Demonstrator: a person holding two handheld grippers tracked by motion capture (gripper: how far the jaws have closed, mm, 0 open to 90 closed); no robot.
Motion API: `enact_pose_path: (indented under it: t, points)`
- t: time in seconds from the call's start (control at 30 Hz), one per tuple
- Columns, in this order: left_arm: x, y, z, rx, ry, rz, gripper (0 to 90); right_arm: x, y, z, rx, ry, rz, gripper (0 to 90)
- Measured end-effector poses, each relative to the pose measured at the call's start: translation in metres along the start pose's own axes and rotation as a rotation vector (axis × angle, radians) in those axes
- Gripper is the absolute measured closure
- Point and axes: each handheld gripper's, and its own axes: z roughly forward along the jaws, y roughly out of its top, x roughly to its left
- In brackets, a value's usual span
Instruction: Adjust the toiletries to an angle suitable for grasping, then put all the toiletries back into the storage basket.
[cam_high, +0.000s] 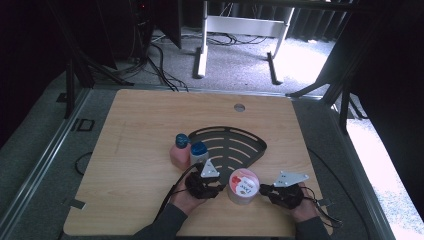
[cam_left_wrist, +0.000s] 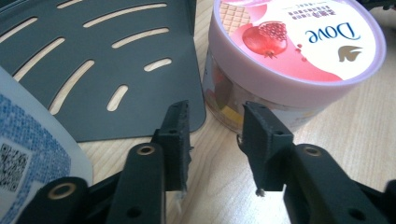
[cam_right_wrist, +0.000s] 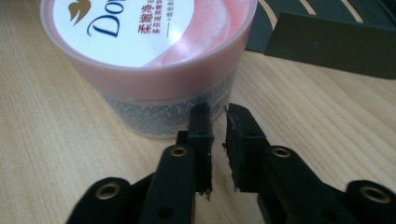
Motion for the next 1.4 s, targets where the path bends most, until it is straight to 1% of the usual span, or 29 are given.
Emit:
enact_pose_path:
  t: [0.07,0.1,0.13,0.17,0.27,0.4,0.57,0.63,0.67,0.73,0.87,0.9,0.97,1.03,1.13,1.27,1.3,1.33,1.4]
  points:
    - [0.0,-0.001,-0.001,-0.003,-0.006,-0.002,58.6,0.0,-0.001,-0.001,-0.003,0.003,0.003,78.1]
    - [0.001,-0.002,-0.001,-0.005,-0.014,-0.008,57.6,0.002,-0.002,-0.002,-0.001,0.012,0.008,74.2]
    - [0.001,-0.002,-0.001,-0.005,-0.014,-0.008,57.5,0.002,-0.002,-0.002,-0.001,0.012,0.008,74.2]
    - [0.001,-0.003,-0.001,0.0,-0.017,-0.01,56.4,0.002,-0.003,-0.004,-0.001,0.024,0.006,70.5]
    - [0.001,-0.003,-0.001,-0.001,-0.026,-0.017,53.7,0.002,-0.007,-0.007,-0.015,0.038,0.0,65.8]
    - [0.0,-0.004,-0.001,0.004,-0.042,-0.01,51.3,0.001,-0.011,-0.012,-0.032,0.052,0.008,58.9]
    - [-0.002,-0.003,0.001,-0.001,-0.053,-0.002,49.2,0.002,-0.014,-0.014,-0.044,0.064,0.003,54.5]
    - [-0.003,-0.002,0.003,-0.003,-0.067,0.002,48.8,0.004,-0.015,-0.015,-0.051,0.066,-0.001,49.4]
    - [-0.004,-0.002,0.003,0.0,-0.071,0.011,48.4,0.005,-0.014,-0.015,-0.054,0.07,0.0,47.4]
    - [-0.005,-0.002,0.003,-0.004,-0.082,0.014,48.0,0.006,-0.014,-0.015,-0.056,0.079,0.001,46.5]
    - [-0.006,-0.002,0.004,-0.006,-0.101,0.028,45.2,0.008,-0.013,-0.015,-0.072,0.092,-0.008,41.5]
    - [-0.006,-0.002,0.004,-0.006,-0.101,0.028,43.5,0.009,-0.013,-0.015,-0.076,0.098,-0.007,40.2]
    - [-0.008,-0.003,0.006,-0.007,-0.12,0.043,39.8,0.01,-0.012,-0.015,-0.083,0.111,-0.008,37.7]
    - [-0.01,-0.003,0.009,0.0,-0.121,0.058,36.6,0.011,-0.011,-0.014,-0.089,0.12,-0.008,35.2]
    - [-0.013,-0.003,0.011,0.001,-0.121,0.071,34.8,0.012,-0.01,-0.012,-0.089,0.126,-0.013,33.0]
    - [-0.015,-0.003,0.012,-0.008,-0.123,0.079,34.8,0.013,-0.008,-0.009,-0.091,0.129,-0.022,33.0]
    - [-0.015,-0.002,0.012,-0.01,-0.126,0.079,36.0,0.013,-0.008,-0.008,-0.095,0.13,-0.021,33.0]
    - [-0.016,-0.002,0.012,-0.007,-0.126,0.085,36.0,0.013,-0.008,-0.008,-0.095,0.13,-0.021,33.0]
    - [-0.016,-0.002,0.014,-0.012,-0.121,0.084,37.0,0.013,-0.006,-0.006,-0.102,0.138,-0.026,32.6]
